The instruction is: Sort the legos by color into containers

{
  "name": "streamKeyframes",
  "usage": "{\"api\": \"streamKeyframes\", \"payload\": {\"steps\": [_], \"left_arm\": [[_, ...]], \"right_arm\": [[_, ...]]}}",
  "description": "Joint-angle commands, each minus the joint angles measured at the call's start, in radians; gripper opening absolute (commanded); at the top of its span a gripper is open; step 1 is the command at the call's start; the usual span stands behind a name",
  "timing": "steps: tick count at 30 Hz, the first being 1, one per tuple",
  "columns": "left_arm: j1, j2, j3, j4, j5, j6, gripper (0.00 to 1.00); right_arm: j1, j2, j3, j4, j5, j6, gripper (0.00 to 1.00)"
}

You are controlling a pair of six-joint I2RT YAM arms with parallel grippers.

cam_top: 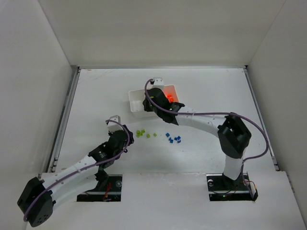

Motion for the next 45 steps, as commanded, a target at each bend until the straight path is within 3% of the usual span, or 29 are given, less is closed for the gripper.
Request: {"api": "streamKeyframes", "payload": {"steps": [1, 6, 12, 17, 33, 45], "left_arm": [[-0.024, 0.042, -0.002, -0.01, 0.005, -0.024, 0.33], [-0.034, 0.131, 0.009, 0.007, 0.007, -0.027, 0.32], [-0.047, 0.215, 0.031, 0.039, 0.016, -0.016, 0.34], [-0.064, 0.278, 0.059, 0.061, 0.031, 0.001, 0.34], [-0.054, 0.534, 0.163, 0.123, 0.008, 0.096, 0.34], [-0.044, 0.603, 0.199, 0.15, 0.004, 0.139, 0.32]], "right_arm": [[-0.009, 0.095, 0.131, 0.014, -0.073, -0.055, 0.11], [-0.009, 0.21, 0.243, 0.006, -0.113, -0.04, 0.13], [-0.015, 0.238, 0.291, 0.013, -0.113, -0.017, 0.34], [-0.015, 0.172, 0.253, 0.031, -0.115, -0.029, 0.4], [-0.022, -0.179, -0.232, 0.194, -0.069, -0.029, 0.4], [-0.061, -0.291, -0.424, 0.237, -0.061, -0.009, 0.4]]}}
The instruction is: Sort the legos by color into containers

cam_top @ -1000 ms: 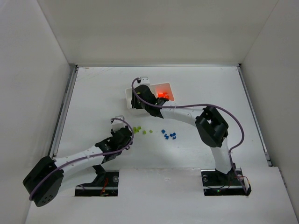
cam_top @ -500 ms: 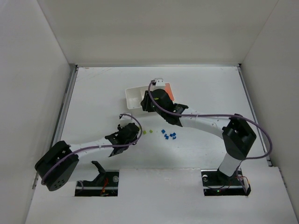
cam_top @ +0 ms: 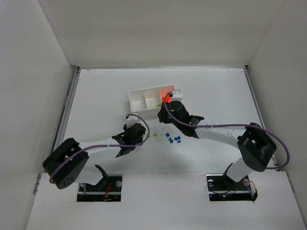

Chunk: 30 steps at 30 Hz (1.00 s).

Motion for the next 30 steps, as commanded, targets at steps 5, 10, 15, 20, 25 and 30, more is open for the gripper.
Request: {"api": "streamKeyframes", "payload": {"steps": [5, 10, 15, 20, 25, 30], "left_arm": [[-0.001, 0.042, 0.044, 0.018, -0.009, 0.026, 0.26], [-0.015, 0.002, 0.049, 0.013, -0.009, 0.031, 0.15], [-0.024, -0.162, 0.077, -0.092, -0.016, 0.017, 0.13], [-0.026, -0.227, 0.183, -0.142, -0.004, 0.023, 0.14], [0.02, -0.068, 0.369, -0.068, 0.048, 0.087, 0.14], [0.084, 0.172, 0.559, -0.01, 0.114, 0.121, 0.16]], "right_arm": [[-0.03, -0.107, -0.068, 0.096, 0.015, 0.01, 0.4], [-0.039, -0.182, -0.148, 0.096, 0.018, 0.01, 0.4], [-0.065, -0.282, -0.267, 0.091, 0.023, 0.013, 0.4], [-0.093, -0.355, -0.371, 0.096, 0.025, 0.016, 0.4], [-0.096, -0.423, -0.453, 0.096, 0.025, 0.045, 0.4], [-0.075, -0.49, -0.523, 0.068, 0.037, 0.099, 0.39]]}}
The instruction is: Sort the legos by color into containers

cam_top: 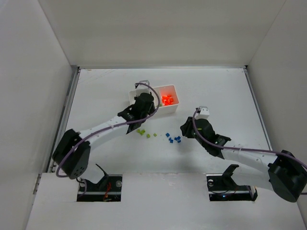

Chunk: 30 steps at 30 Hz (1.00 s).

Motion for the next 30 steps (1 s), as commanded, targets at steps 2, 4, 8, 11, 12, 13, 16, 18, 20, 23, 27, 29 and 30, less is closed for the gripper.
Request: {"api": "streamKeyframes", "payload": {"steps": [2, 4, 8, 11, 12, 13, 16, 18, 20, 23, 27, 29, 30], "left_arm": [[0.048, 0.171, 0.141, 0.049, 0.067, 0.046, 0.18], [0.059, 0.227, 0.183, 0.043, 0.062, 0.043, 0.22], [0.056, 0.274, 0.214, 0.049, 0.047, 0.046, 0.33], [0.042, 0.274, 0.218, 0.052, 0.037, 0.047, 0.38], [0.038, 0.266, 0.215, 0.052, 0.036, 0.05, 0.39], [0.032, 0.254, 0.208, 0.054, 0.034, 0.052, 0.39], [0.018, 0.209, 0.156, 0.075, 0.03, 0.055, 0.39], [0.01, 0.173, 0.111, 0.077, 0.03, 0.049, 0.39], [-0.002, 0.127, 0.054, 0.083, 0.028, 0.041, 0.39], [-0.013, 0.048, -0.036, 0.098, 0.025, 0.018, 0.39], [-0.013, -0.06, -0.147, 0.095, 0.024, -0.009, 0.39], [-0.005, -0.105, -0.193, 0.089, 0.013, -0.023, 0.39], [-0.001, -0.128, -0.214, 0.083, 0.011, -0.028, 0.39]], "right_arm": [[0.028, -0.05, -0.05, -0.001, 0.03, 0.07, 0.39], [0.039, -0.044, -0.05, -0.065, 0.038, 0.111, 0.4], [0.097, -0.003, -0.038, -0.145, 0.067, 0.147, 0.41], [0.129, 0.037, -0.026, -0.18, 0.082, 0.168, 0.41], [0.137, 0.048, -0.023, -0.185, 0.081, 0.176, 0.41], [0.148, 0.057, -0.02, -0.185, 0.078, 0.176, 0.41], [0.172, 0.085, -0.006, -0.191, 0.081, 0.175, 0.42], [0.176, 0.114, 0.009, -0.193, 0.072, 0.173, 0.45], [0.182, 0.154, 0.032, -0.193, 0.067, 0.156, 0.49], [0.182, 0.203, 0.065, -0.2, 0.071, 0.13, 0.49], [0.182, 0.26, 0.1, -0.196, 0.076, 0.109, 0.42], [0.182, 0.281, 0.118, -0.208, 0.096, 0.099, 0.36], [0.182, 0.284, 0.126, -0.217, 0.096, 0.104, 0.33]]}}
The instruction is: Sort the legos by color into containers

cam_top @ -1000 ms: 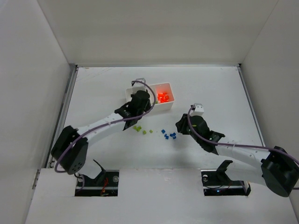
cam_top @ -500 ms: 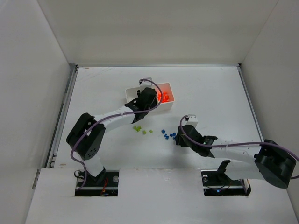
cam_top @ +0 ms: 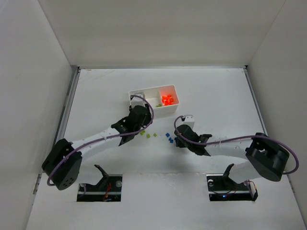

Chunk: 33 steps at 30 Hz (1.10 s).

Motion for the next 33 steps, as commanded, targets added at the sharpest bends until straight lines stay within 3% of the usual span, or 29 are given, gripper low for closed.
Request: {"api": "streamKeyframes", "payload": {"steps": [1, 5, 14, 23, 33], "left_arm": [[0.017, -0.088, -0.063, 0.004, -0.027, -0.032, 0.39], [0.037, -0.18, -0.144, -0.016, -0.028, -0.048, 0.39], [0.066, -0.312, -0.27, -0.071, -0.031, -0.099, 0.38], [0.064, -0.432, -0.378, -0.097, -0.036, -0.148, 0.35], [0.048, -0.516, -0.45, -0.131, -0.027, -0.206, 0.35]], "right_arm": [[0.008, 0.028, 0.042, -0.034, 0.022, -0.015, 0.3], [0.006, 0.023, 0.058, -0.054, 0.027, -0.026, 0.21], [0.012, -0.054, 0.208, -0.106, 0.001, -0.082, 0.19], [-0.018, 0.259, 0.648, 0.056, -0.071, -0.262, 0.19], [-0.049, 0.568, 0.99, 0.056, -0.124, -0.258, 0.24]]}}
